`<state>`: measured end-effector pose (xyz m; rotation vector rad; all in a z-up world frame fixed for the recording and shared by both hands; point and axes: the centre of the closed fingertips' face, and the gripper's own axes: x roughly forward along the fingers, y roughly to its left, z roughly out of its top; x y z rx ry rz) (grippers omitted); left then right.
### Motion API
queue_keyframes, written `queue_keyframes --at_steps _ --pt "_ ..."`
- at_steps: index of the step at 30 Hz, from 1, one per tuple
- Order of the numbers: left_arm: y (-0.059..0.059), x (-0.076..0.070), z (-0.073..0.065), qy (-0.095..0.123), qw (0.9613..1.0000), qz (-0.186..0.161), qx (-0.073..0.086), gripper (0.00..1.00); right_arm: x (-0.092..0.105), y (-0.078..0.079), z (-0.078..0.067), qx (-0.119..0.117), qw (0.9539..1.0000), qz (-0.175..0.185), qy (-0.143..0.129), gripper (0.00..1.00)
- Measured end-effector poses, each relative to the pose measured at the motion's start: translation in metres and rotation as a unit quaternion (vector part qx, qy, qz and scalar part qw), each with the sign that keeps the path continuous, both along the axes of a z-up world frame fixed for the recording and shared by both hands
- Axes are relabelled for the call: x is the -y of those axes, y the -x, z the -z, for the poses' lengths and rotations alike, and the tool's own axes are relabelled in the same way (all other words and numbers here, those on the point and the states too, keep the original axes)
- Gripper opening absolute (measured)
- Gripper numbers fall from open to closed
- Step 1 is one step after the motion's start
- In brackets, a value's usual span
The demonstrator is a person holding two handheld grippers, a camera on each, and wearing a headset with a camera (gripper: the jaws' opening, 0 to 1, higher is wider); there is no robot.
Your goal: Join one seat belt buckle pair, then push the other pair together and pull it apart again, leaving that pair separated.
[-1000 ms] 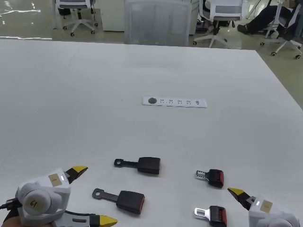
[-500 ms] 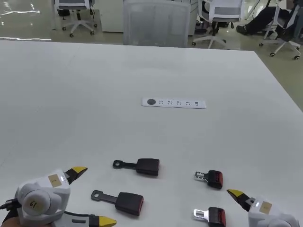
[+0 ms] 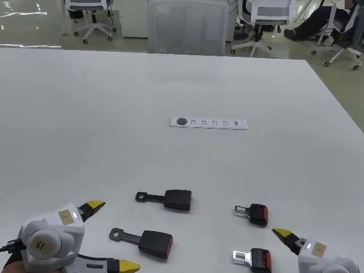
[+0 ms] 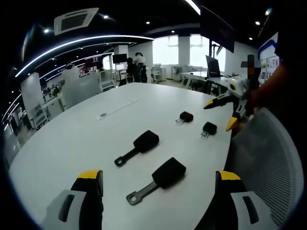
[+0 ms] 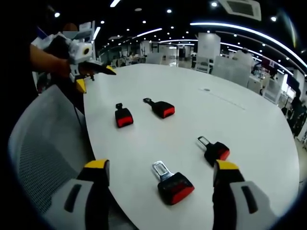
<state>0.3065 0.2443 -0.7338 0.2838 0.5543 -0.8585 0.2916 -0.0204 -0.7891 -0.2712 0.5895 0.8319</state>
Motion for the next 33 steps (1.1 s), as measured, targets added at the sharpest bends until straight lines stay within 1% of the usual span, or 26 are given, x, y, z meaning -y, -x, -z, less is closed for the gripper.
queue_keyframes --at_steps 5,20,25,27,29,30,33 --pt "0.000 0.001 0.002 0.000 1.0000 0.001 -0.003 0.98 0.000 -0.001 0.001 0.000 1.0000 0.000 0.000 0.90" --pt "-0.002 0.002 0.005 -0.004 1.0000 0.006 -0.005 0.98 0.003 -0.001 0.005 -0.007 1.0000 -0.003 0.001 0.89" --pt "-0.002 0.004 0.010 -0.010 0.9998 0.014 -0.008 0.97 0.006 -0.001 0.009 -0.012 0.9999 -0.005 0.004 0.88" --pt "-0.002 0.005 0.013 -0.015 0.9996 0.021 -0.008 0.96 0.007 -0.001 0.012 -0.015 0.9999 -0.006 0.006 0.88" --pt "-0.002 0.006 0.017 -0.021 0.9993 0.030 -0.008 0.94 0.008 0.000 0.016 -0.021 0.9997 -0.008 0.006 0.87" --pt "-0.002 0.006 0.021 -0.026 0.9990 0.035 -0.011 0.93 0.009 0.000 0.019 -0.026 0.9996 -0.010 0.005 0.87" --pt "-0.001 0.010 0.028 -0.035 0.9981 0.047 -0.017 0.91 0.012 0.000 0.026 -0.034 0.9991 -0.019 0.014 0.85"
